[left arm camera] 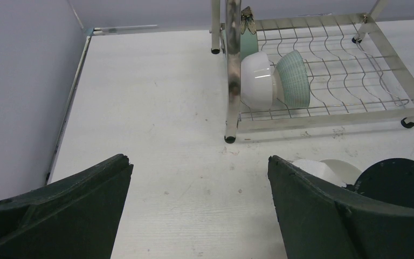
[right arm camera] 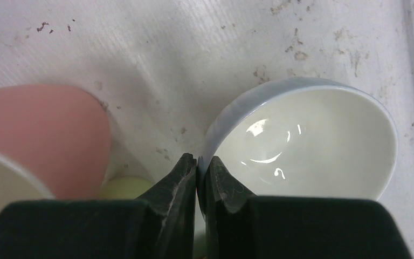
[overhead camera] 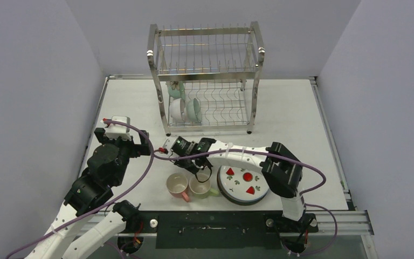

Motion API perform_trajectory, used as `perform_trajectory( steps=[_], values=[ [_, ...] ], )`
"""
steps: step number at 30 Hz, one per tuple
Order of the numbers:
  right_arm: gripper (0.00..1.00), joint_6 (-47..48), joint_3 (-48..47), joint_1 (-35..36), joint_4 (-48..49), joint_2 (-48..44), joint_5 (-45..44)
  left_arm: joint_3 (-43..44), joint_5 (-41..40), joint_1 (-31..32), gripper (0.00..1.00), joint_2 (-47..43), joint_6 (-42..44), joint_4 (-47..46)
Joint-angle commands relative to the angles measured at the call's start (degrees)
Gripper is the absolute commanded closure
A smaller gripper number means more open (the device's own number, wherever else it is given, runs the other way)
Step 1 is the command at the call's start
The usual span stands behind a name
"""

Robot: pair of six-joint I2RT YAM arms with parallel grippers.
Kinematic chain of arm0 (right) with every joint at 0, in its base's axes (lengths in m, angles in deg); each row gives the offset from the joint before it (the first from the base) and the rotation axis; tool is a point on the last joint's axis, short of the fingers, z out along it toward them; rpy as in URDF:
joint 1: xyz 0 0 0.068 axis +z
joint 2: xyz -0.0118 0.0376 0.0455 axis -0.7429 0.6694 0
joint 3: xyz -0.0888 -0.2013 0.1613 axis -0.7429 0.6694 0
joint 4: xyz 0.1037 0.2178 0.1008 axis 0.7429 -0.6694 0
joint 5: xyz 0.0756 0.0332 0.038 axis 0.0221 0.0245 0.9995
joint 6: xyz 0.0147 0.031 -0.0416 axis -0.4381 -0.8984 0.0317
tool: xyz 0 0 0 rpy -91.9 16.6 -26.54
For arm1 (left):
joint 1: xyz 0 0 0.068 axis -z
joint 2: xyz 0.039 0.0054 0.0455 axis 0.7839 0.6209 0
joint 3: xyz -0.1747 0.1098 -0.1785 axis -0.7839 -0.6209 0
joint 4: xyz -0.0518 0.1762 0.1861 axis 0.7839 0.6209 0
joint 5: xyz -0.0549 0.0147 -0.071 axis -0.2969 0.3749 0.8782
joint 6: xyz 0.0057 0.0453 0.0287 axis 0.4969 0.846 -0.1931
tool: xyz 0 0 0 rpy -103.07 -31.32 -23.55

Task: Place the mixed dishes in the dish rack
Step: Pick up the bowl from the center of the board.

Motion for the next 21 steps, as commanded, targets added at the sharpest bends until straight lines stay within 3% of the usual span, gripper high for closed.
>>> perform_trajectory(
  steps=[1,12,21],
  values=[
    [1.0,-4.5,2.6,-2.0,6.4,-10.5,-3.1,0.6,0.1,0.3,0.03,0.1,0.5,-2.2],
    [1.0,-20.0,16.6,-12.2,26.4,-24.5,-0.3,0.6,0.2,0.2,0.03,-0.1,0.5,-2.1],
    [1.0,-28.9,21.5,-17.1,43.6,-25.9,-2.4,0.6,0.3,0.3,0.03,-0.3,0.4,-2.1]
  ],
)
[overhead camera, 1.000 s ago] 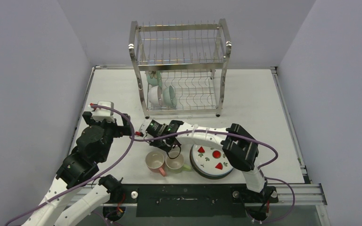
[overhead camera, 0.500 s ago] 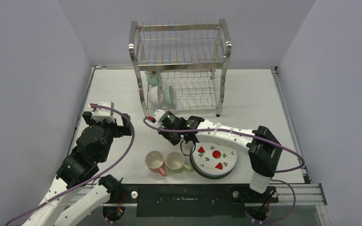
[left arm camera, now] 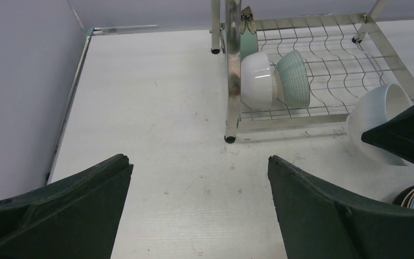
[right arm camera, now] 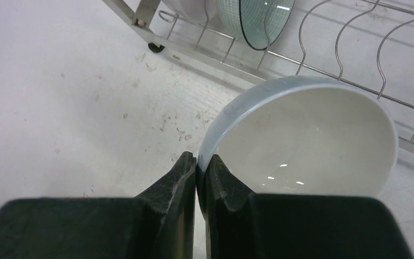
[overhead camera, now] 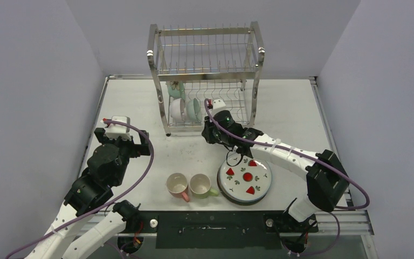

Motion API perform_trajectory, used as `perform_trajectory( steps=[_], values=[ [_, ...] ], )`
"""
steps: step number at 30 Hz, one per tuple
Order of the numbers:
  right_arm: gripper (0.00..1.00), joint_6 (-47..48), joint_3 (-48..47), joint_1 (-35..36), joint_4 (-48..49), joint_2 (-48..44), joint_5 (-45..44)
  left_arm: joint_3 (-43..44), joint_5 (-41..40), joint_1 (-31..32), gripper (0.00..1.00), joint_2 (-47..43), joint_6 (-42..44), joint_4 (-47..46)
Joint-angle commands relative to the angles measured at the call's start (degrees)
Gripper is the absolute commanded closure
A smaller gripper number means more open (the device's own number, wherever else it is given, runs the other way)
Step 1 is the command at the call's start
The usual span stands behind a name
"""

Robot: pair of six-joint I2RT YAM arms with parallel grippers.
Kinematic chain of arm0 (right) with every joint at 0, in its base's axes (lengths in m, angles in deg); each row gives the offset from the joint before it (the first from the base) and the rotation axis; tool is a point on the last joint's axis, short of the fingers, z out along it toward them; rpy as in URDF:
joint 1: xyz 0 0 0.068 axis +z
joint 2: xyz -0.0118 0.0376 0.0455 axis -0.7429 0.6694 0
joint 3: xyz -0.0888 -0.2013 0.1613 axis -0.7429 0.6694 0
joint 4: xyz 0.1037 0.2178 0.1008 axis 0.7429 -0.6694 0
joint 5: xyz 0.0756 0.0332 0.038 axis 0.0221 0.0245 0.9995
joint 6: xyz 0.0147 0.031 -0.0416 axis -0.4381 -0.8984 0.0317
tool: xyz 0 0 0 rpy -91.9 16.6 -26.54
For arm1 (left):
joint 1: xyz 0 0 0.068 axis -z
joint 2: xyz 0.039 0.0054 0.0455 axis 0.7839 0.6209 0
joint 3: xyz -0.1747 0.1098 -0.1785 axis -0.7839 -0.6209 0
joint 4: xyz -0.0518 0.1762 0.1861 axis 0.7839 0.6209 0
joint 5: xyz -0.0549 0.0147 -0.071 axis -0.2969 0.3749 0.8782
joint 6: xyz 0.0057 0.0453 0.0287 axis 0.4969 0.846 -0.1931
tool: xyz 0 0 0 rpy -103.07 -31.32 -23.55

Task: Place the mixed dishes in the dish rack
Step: Pick up the bowl from the center of the board, then insert the bowl into the dish rack.

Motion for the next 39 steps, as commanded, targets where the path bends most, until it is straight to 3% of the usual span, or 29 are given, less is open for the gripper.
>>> perform_trajectory(
  steps=[1,13,22,39],
  values=[
    [1.0,-5.6,0.6,-0.9,17.1,-1.9,-2.7,0.6,0.3,0.3,0.03,-0.4,0.4,-2.1],
    [1.0,-7.3,7.5,-2.7,47.0,3.4,-13.1,0.6,0.4,0.3,0.03,-1.1,0.3,-2.2],
    [1.0,-7.5,8.8,-4.9,68.8,13.5,-17.7,0.7,0.9,0.4,0.03,-1.0,0.2,-2.1],
    [1.0,-11.4,-5.9,-11.0,74.5,29.6,-8.9,0.5,0.8,0.7,0.03,-1.0,0.4,-2.4]
  ],
)
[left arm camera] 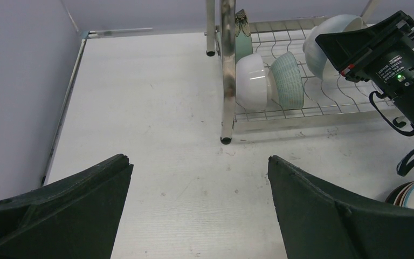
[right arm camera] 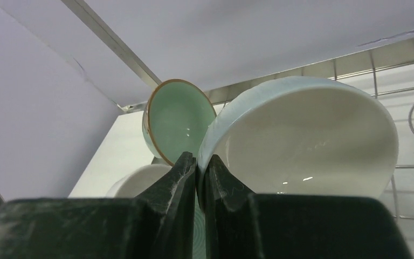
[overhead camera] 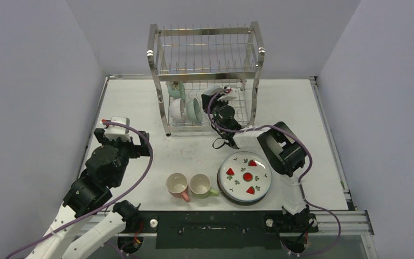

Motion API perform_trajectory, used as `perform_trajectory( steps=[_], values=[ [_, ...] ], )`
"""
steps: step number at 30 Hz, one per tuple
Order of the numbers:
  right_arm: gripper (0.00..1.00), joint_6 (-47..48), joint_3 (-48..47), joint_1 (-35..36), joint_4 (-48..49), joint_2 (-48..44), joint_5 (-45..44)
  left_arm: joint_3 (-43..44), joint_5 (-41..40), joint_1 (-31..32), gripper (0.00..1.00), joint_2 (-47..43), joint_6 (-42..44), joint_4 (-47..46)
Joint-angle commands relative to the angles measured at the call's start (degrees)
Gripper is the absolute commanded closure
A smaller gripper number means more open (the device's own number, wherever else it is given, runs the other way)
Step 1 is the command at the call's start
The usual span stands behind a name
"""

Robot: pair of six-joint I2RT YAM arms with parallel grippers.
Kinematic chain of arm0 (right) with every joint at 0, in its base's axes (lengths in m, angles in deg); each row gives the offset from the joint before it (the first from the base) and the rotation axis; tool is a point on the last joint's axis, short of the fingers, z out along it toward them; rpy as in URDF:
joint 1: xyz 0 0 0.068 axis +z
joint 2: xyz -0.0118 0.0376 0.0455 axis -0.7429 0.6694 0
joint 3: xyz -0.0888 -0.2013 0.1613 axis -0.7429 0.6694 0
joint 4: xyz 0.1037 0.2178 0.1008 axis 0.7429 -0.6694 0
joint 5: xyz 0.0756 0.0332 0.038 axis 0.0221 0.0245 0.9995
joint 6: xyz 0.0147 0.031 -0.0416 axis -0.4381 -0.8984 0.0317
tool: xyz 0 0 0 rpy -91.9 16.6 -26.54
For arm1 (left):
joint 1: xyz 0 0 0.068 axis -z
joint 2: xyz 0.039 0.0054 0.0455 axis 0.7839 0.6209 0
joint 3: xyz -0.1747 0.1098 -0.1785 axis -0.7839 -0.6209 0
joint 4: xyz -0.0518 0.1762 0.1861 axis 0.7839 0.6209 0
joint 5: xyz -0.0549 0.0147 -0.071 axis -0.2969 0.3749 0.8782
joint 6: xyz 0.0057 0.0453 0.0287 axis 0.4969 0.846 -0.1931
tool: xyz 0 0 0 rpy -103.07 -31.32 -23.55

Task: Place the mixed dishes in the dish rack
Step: Insert the bowl into the dish rack.

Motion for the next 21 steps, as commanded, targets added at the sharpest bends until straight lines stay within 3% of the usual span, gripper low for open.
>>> perform_trajectory(
  steps=[1,12,21],
  values=[
    [1.0,-2.0,-6.3,-1.4,8.9,2.5,3.6,0.5,0.1,0.4,0.03,-0.3,0.4,-2.4],
    [1.0,-6.3,-17.6,-5.0,15.6,12.4,13.2,0.4,0.3,0.4,0.03,-0.1,0.4,-2.4],
    [1.0,-10.8,-27.2,-6.8,13.9,18.7,20.4,0.4,0.4,0.5,0.03,0.0,0.6,-2.4]
  ],
)
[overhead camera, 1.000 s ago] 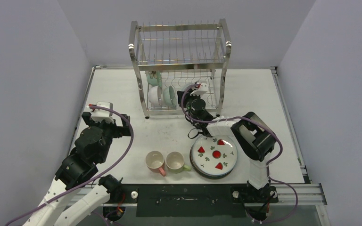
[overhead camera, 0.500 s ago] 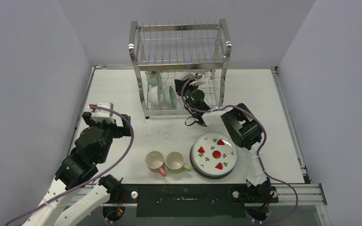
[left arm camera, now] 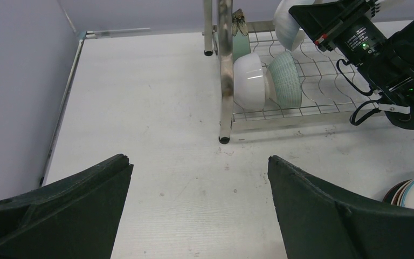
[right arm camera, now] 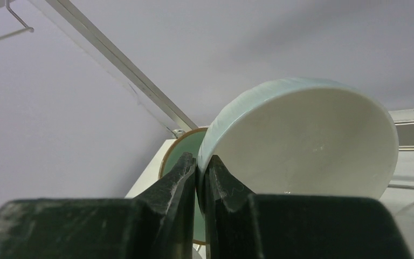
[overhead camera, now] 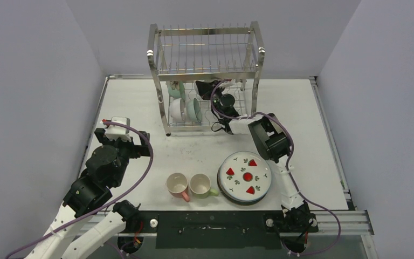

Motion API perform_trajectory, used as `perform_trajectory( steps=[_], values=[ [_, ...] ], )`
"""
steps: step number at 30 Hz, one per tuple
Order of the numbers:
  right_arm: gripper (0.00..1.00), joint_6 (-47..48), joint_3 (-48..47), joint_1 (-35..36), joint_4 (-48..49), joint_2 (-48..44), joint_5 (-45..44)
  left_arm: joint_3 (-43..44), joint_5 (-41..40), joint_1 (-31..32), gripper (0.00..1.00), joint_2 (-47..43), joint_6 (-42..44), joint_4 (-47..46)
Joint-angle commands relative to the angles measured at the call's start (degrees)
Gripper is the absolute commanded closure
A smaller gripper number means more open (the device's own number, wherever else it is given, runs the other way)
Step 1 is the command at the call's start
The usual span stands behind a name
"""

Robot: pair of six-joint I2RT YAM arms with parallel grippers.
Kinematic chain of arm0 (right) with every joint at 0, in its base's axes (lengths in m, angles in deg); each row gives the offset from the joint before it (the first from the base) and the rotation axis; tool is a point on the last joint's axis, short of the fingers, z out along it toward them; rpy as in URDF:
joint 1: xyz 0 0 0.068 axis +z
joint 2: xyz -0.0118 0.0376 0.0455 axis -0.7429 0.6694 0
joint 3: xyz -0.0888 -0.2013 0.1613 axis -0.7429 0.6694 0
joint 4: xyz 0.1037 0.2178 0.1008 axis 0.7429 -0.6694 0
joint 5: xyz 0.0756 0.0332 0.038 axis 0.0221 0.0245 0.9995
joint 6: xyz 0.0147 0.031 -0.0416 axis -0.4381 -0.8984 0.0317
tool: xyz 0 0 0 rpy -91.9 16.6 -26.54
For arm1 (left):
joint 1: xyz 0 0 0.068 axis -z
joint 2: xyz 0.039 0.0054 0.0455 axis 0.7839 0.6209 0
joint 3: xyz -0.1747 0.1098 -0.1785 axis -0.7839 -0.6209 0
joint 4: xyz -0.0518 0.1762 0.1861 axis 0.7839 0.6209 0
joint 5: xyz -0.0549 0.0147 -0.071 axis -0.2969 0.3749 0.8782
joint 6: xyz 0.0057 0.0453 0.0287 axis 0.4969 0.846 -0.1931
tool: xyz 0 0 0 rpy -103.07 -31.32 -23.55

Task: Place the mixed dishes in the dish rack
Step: Insert the bowl into the dish rack.

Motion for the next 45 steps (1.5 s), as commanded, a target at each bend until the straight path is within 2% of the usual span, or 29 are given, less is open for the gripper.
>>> perform_trajectory(
  steps=[1,12,24,45],
  values=[
    [1.0,-4.0,-6.9,-0.9,7.8,1.5,6.2,0.4,0.2,0.2,0.03,-0.1,0.6,-2.4],
    [1.0,-11.3,-15.3,-1.2,10.7,7.8,12.6,0.4,0.7,0.2,0.03,-0.1,0.6,-2.5],
    [1.0,-17.6,-19.0,-1.2,13.6,11.3,17.9,0.4,0.7,0.2,0.03,-0.2,0.7,-2.5],
    [1.0,-15.8,-14.8,-2.4,7.5,10.5,18.0,0.3,0.7,0.2,0.03,0.0,0.8,-2.5]
  ],
)
